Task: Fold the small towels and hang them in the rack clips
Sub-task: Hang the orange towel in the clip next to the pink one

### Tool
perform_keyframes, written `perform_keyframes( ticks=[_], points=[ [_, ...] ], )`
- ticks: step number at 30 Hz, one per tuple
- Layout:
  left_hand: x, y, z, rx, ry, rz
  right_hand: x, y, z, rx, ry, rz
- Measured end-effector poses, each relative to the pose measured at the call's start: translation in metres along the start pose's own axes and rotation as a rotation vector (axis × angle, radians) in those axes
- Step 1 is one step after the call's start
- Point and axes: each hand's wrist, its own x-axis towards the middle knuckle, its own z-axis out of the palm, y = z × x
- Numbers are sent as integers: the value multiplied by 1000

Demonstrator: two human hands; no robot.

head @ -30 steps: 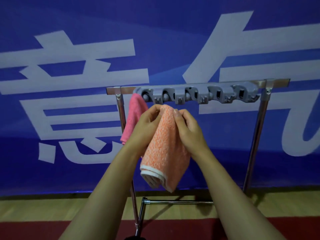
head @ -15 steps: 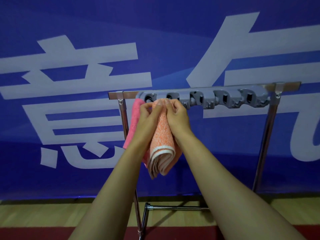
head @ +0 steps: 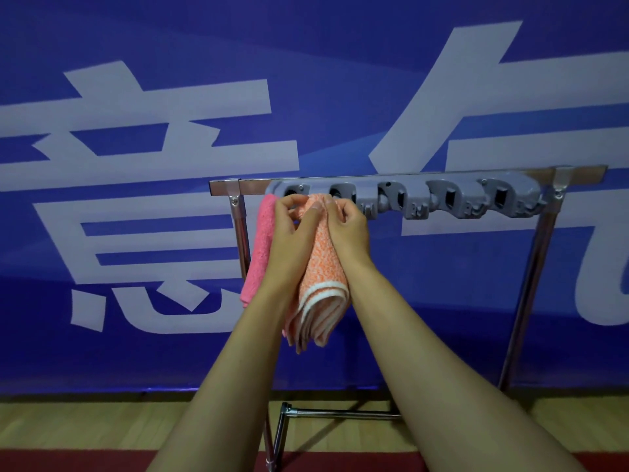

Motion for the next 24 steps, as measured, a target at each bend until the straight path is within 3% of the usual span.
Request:
perform_keyframes(
  ticks=[18, 24],
  points=[
    [19, -1, 5, 19, 22, -83, 8, 7, 8, 67, 82, 101],
    [16, -12, 10, 75, 38, -47, 4, 9, -1, -56, 36, 13]
  ],
)
